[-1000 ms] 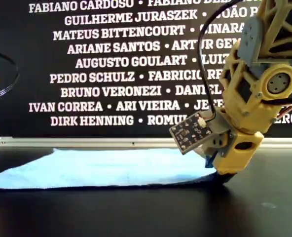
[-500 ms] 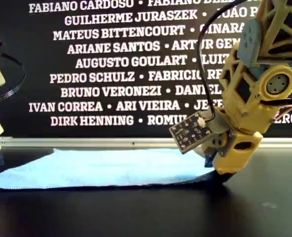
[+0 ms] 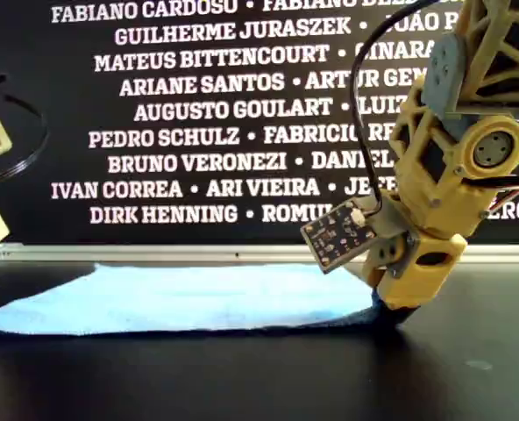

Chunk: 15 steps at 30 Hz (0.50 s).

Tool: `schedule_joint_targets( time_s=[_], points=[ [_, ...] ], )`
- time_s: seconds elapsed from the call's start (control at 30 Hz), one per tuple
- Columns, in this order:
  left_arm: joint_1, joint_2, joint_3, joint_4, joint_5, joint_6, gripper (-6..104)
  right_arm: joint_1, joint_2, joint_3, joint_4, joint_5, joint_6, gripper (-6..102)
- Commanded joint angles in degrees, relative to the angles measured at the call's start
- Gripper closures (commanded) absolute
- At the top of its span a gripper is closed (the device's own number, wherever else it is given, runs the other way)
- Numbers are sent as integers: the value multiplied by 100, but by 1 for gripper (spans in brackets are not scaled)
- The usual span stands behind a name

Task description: Fold a cloth

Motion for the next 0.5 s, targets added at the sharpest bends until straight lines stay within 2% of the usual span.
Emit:
schedule_joint_targets(
  time_s=[0.0, 0.17, 0.37, 0.47],
  points=[
    [-97, 62, -97, -70, 62, -26, 99, 44, 53, -299, -220, -53, 44, 98],
    [-97, 70, -26, -44, 308, -18, 99, 44, 149, -167, -220, -53, 44, 97],
    [-97, 79, -9, 18, 958, 70, 99, 9, 220, 62, -220, -53, 44, 97],
    [-88, 70, 18, 18, 1195, 70, 99, -18, 396, 272, -220, -53, 44, 97]
  ],
)
